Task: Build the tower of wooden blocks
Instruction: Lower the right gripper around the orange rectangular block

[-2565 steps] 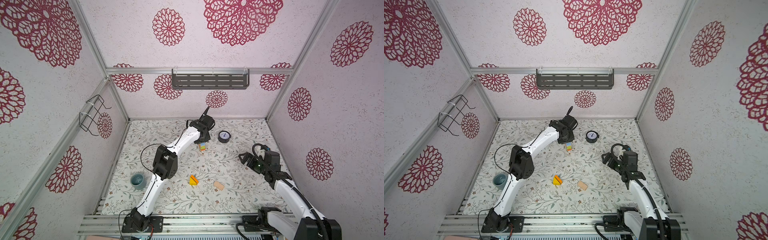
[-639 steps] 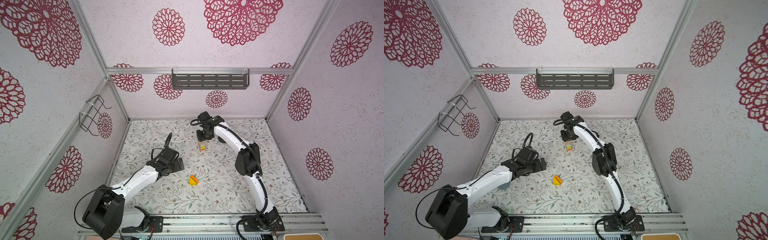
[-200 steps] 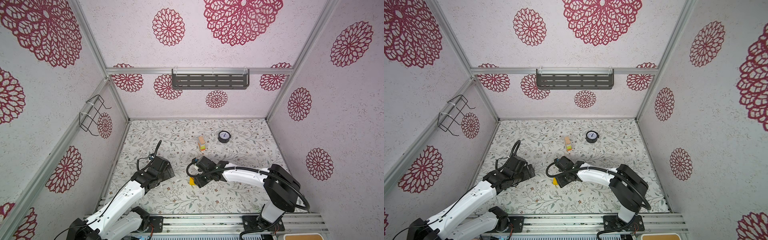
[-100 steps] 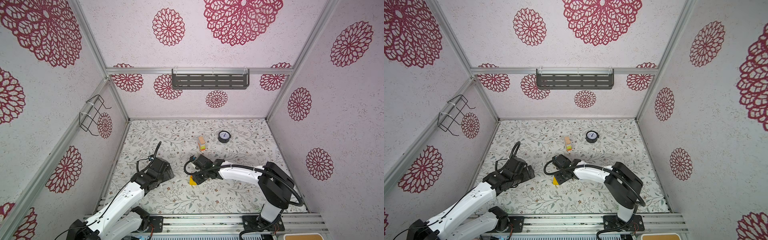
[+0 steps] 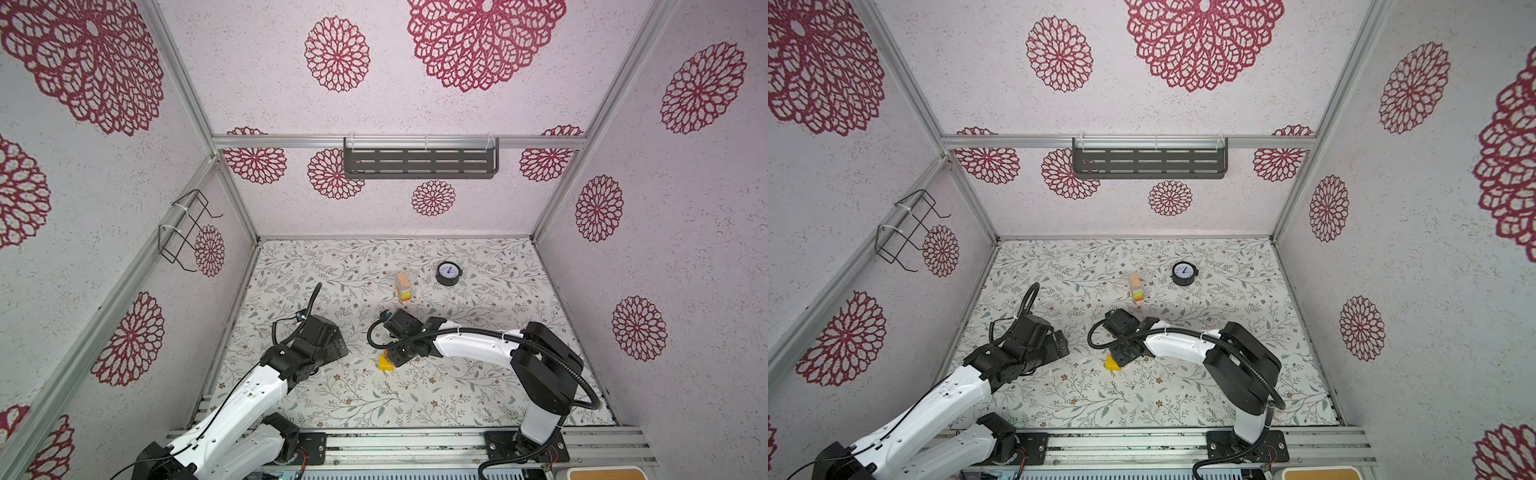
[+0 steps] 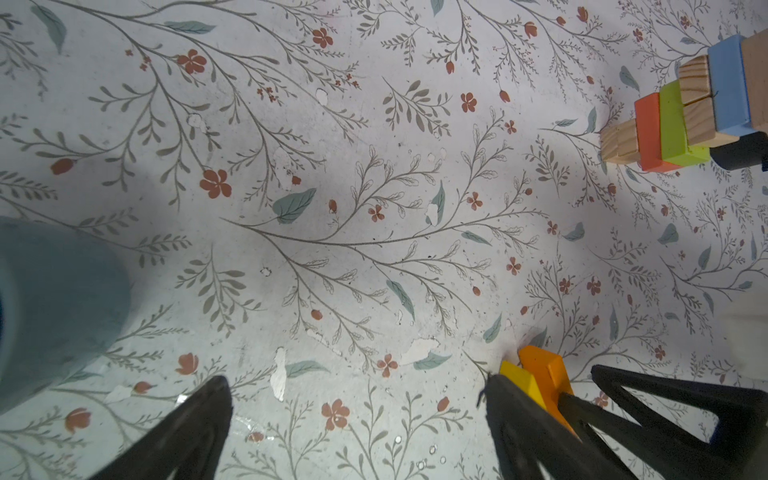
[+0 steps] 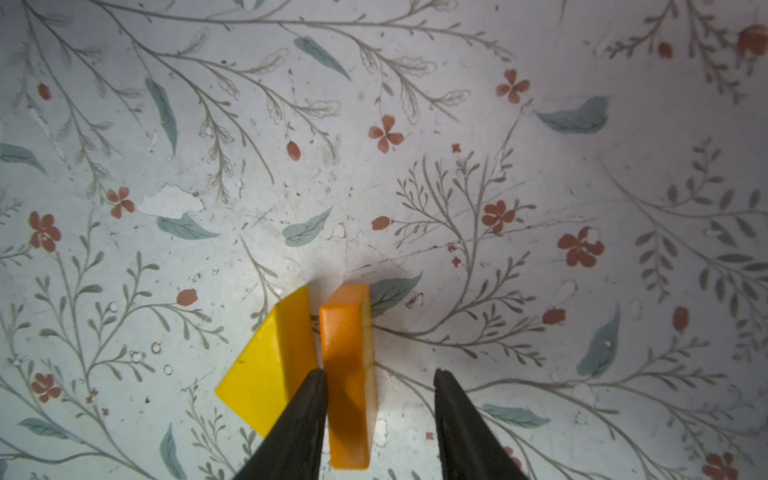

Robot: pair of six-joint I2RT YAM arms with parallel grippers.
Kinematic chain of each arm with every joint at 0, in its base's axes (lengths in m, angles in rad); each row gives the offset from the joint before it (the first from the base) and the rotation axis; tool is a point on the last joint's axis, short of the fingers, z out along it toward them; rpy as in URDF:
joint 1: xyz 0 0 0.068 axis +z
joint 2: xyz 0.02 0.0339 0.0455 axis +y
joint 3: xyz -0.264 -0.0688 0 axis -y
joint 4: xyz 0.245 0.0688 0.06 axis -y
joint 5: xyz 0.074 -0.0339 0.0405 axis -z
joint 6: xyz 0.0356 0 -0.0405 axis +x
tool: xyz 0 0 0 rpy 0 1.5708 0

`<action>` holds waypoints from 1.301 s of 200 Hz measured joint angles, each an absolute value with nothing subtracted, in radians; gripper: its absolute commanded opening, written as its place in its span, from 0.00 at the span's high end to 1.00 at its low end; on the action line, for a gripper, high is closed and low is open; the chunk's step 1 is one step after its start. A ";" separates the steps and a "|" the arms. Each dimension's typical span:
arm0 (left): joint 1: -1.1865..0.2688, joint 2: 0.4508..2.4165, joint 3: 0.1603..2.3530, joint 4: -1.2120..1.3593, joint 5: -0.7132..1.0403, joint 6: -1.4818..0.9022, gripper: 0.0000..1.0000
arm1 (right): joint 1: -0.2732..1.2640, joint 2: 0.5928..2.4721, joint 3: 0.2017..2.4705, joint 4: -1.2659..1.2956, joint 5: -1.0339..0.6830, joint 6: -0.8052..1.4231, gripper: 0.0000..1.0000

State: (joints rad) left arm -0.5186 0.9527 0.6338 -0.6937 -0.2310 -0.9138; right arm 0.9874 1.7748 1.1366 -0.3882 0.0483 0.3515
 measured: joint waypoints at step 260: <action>-0.518 0.973 0.665 -0.698 -0.257 -0.882 0.03 | 0.903 1.605 1.111 -0.576 0.082 0.290 0.43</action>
State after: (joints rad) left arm -0.5182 0.9730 0.6651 -0.6975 -0.2569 -0.8818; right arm 0.9028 1.6047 1.1110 -0.5762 0.0822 0.2901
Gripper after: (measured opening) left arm 0.974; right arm 0.569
